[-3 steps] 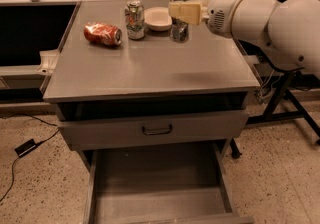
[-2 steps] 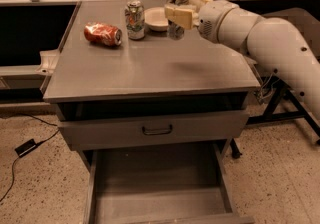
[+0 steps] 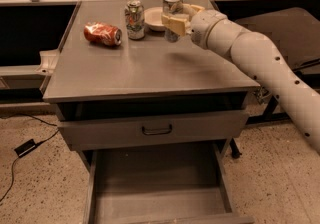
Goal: Pick redbull can from middle drawer and place on counter
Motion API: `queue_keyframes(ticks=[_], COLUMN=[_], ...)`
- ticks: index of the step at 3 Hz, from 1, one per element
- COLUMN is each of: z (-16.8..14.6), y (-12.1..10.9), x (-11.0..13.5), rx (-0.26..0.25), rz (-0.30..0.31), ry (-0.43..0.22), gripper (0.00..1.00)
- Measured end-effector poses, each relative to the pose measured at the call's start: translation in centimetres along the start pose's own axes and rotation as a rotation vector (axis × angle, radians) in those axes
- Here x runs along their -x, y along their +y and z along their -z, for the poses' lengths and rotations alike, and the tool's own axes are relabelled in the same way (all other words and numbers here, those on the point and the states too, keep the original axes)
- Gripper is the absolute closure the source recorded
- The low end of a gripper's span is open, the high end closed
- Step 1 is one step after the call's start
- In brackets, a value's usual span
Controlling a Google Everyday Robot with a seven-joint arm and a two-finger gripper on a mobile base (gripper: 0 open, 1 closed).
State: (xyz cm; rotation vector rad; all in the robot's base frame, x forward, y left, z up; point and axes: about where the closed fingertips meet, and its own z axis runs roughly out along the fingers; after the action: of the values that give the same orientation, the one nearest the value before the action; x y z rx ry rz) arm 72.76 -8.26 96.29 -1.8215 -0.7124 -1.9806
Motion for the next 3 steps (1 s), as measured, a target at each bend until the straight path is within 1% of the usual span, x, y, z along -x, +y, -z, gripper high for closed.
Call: queue_keyframes(ticks=[1, 2, 3], z=[-0.7, -1.0, -1.6], y=[-0.7, -1.6, -2.7], x=[3.4, 5.4, 6.3], rx=[-0.012, -0.027, -0.028], rz=[-0.086, -0.152, -0.115], ry=[-0.041, -0.06, -0.062], gripper=[1.0, 1.0, 0.81])
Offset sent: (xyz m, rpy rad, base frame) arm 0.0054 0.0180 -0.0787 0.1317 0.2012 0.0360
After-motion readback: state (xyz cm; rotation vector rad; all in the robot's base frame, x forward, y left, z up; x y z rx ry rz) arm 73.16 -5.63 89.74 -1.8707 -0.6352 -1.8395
